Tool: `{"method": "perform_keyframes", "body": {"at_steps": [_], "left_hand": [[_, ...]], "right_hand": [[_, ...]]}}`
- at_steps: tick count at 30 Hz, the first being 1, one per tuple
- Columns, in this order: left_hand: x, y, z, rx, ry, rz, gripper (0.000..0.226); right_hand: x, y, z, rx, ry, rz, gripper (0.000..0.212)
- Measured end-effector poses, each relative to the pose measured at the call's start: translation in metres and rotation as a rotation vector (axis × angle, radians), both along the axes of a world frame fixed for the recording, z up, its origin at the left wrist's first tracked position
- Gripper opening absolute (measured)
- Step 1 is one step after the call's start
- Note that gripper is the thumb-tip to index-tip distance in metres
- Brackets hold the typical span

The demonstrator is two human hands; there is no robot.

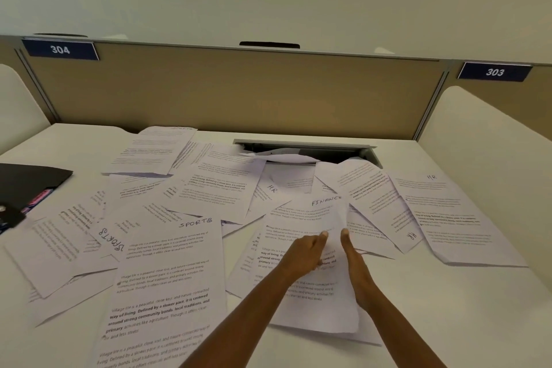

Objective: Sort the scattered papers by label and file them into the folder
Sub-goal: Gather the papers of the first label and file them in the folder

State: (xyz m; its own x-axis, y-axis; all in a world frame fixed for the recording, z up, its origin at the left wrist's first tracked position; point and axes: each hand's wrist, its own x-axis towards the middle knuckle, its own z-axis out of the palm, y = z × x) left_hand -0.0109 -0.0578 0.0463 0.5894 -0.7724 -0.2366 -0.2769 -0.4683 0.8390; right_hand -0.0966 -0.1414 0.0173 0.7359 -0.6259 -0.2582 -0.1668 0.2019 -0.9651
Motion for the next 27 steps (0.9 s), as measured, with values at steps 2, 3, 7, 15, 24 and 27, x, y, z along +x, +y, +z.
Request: {"method": "perform_keyframes", "body": {"at_steps": [2, 3, 7, 15, 24, 27], "left_hand": [[0.005, 0.006, -0.005, 0.009, -0.058, -0.018, 0.048], [0.009, 0.010, -0.008, 0.015, -0.104, -0.024, 0.044], [0.033, 0.027, -0.023, 0.051, -0.231, 0.041, 0.045], [0.051, 0.037, -0.015, -0.196, 0.148, 0.296, 0.062], [0.046, 0.039, 0.029, -0.583, 0.175, 0.260, 0.019], [0.054, 0.044, 0.044, -0.705, 0.124, 0.270, 0.017]], "right_hand": [[-0.003, -0.002, -0.004, -0.158, 0.075, 0.033, 0.030], [-0.005, -0.005, -0.005, -0.241, 0.107, 0.035, 0.033], [-0.012, -0.023, 0.001, -0.334, 0.132, -0.006, 0.038], [-0.024, -0.059, 0.033, -0.316, -0.034, -0.140, 0.018], [-0.003, -0.040, 0.053, -0.386, -0.225, -0.244, 0.038], [0.006, -0.033, 0.064, -0.436, -0.283, -0.181, 0.054]]}}
